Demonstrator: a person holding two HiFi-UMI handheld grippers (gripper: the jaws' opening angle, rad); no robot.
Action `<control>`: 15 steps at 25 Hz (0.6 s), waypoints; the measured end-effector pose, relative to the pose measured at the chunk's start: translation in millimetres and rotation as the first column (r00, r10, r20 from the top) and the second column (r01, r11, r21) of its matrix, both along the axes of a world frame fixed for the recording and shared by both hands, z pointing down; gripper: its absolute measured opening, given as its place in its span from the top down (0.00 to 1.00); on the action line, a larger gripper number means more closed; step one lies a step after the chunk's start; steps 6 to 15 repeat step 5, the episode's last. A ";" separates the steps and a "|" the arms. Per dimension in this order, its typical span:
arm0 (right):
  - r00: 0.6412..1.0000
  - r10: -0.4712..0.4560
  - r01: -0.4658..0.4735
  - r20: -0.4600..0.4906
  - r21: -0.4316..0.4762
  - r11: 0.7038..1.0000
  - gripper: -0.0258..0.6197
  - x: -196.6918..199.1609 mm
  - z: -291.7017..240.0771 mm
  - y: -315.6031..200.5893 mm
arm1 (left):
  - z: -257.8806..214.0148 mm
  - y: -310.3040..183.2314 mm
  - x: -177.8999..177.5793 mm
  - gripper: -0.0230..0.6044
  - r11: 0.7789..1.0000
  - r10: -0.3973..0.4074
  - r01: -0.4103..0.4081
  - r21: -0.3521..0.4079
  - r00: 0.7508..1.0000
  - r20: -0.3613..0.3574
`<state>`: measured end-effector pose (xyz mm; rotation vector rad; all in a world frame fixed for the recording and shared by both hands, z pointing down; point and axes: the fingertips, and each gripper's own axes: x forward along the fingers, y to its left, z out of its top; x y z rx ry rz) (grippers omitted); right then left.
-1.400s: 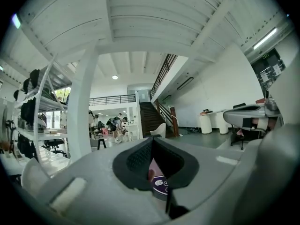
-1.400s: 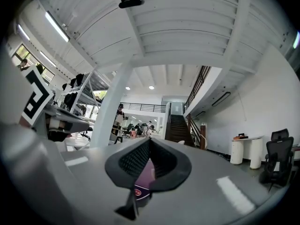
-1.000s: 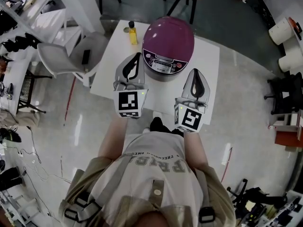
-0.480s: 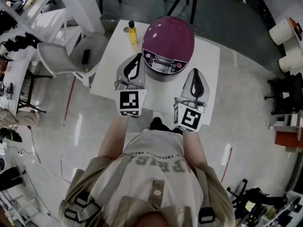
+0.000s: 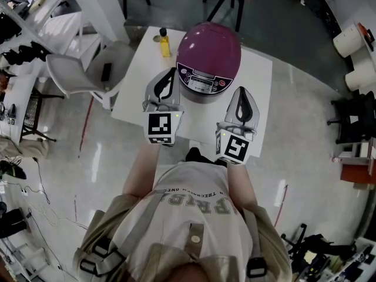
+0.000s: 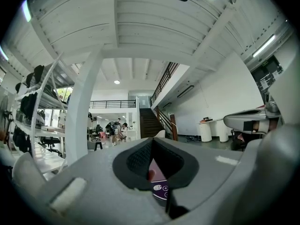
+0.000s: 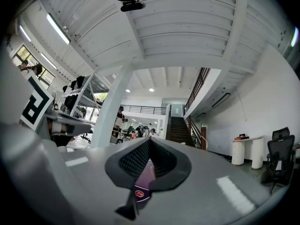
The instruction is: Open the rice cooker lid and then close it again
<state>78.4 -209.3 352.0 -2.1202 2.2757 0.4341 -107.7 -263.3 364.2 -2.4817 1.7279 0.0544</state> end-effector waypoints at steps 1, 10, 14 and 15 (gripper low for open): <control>1.000 -0.001 0.001 -0.002 0.000 1.000 0.96 -0.3 -0.4 -0.4 | -0.4 -0.6 -0.1 0.95 1.000 0.000 0.000 0.001 1.000 0.002; 1.000 -0.006 0.006 -0.003 -0.003 1.000 0.96 -0.7 -1.2 -2.1 | -2.2 -2.3 0.2 0.95 1.000 0.001 -0.001 0.006 1.000 0.010; 1.000 -0.006 0.006 -0.003 -0.003 1.000 0.96 -0.7 -1.2 -2.1 | -2.2 -2.3 0.2 0.95 1.000 0.001 -0.001 0.006 1.000 0.010; 1.000 -0.006 0.006 -0.003 -0.003 1.000 0.96 -0.7 -1.2 -2.1 | -2.2 -2.3 0.2 0.95 1.000 0.001 -0.001 0.006 1.000 0.010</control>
